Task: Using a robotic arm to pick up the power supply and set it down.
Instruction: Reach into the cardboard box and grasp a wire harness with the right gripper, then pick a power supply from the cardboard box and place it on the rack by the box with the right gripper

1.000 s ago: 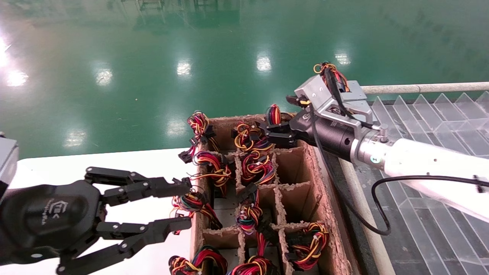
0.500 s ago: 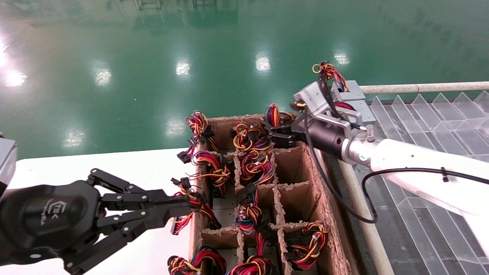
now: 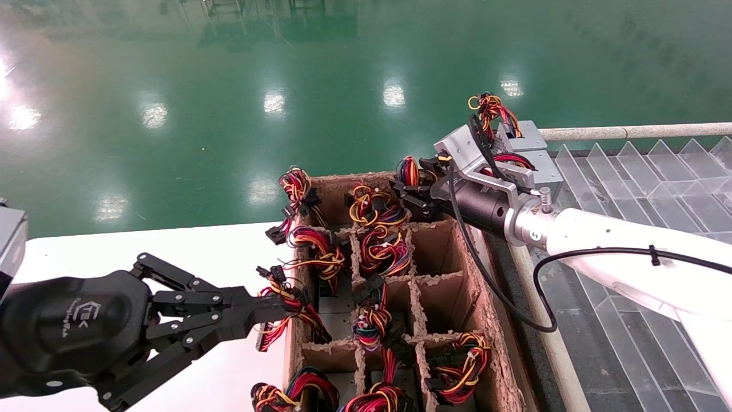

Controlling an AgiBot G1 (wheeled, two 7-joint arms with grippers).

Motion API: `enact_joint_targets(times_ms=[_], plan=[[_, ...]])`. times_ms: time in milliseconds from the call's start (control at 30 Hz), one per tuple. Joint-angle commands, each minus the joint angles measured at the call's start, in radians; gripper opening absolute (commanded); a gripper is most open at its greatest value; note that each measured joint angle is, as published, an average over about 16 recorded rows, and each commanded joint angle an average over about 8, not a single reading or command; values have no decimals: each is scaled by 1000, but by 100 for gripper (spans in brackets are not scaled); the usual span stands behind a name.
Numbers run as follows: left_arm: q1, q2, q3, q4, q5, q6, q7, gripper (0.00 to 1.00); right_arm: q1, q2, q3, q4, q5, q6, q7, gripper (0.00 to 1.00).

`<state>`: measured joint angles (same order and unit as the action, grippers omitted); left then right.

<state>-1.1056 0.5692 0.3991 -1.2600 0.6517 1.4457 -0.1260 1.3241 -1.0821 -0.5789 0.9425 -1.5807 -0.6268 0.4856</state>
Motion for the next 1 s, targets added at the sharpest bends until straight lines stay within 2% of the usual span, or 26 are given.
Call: enact_joint_targets(times_ms=[33,467,1000], plan=[[0,0,0,0,0,0,0,0,1,-3,1,-8,4,0,-8,0],[0,0,0,0,0,0,0,0,-15,15,8,5,21,-13,-32,0],[0,0,0,0,0,0,0,0,-38,65,22,109,31,-19,-11,0]])
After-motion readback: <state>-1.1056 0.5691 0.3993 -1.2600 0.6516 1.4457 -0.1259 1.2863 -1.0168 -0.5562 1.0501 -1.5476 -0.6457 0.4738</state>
